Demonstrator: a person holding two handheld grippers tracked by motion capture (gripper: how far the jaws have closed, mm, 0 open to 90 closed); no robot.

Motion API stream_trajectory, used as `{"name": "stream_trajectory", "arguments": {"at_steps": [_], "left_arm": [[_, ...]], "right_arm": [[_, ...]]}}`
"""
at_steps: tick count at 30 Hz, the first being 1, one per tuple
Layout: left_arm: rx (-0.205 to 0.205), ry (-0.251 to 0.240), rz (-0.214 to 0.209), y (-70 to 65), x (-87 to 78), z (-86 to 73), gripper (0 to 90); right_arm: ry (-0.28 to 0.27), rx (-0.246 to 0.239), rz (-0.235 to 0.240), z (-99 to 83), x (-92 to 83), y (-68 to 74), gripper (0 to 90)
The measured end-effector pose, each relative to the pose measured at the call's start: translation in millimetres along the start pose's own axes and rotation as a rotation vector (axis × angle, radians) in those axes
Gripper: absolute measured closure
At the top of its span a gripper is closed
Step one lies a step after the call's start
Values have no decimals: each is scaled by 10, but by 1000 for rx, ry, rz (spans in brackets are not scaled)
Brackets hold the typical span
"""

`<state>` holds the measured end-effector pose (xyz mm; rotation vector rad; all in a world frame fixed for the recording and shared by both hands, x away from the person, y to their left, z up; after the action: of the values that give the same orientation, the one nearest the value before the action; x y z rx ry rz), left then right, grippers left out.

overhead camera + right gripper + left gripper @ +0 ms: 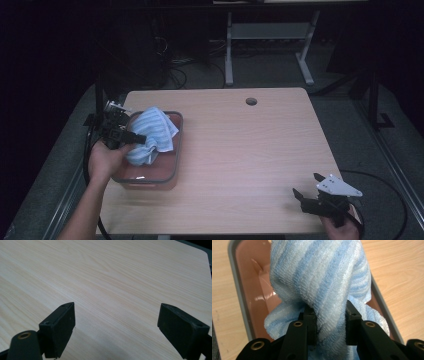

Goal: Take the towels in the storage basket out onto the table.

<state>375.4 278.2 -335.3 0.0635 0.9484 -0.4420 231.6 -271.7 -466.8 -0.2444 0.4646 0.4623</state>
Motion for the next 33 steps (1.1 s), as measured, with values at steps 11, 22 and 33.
{"name": "stream_trajectory", "arguments": {"at_steps": [11,22,33], "left_arm": [[7,-56,-11,-100,-215,178,696],[-5,-67,-51,-153,-233,260,695],[27,-73,-103,-361,-190,393,694]], "right_arm": [[-7,-4,-6,3,-15,-23,142],[-11,8,-15,-3,-21,-61,142],[-16,6,-11,-3,-28,-63,142]]}}
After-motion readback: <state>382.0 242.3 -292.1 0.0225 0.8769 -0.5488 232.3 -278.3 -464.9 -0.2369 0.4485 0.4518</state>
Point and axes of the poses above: each handheld gripper's, and its own axes: x roughly forward along the jaws, z roughly out of its top, y roughly to its left, the point moved 2 cm from there along x, roughly forward along the jaws, and after that the axes turned 5 degrees about -y, right-handed, at the moved point
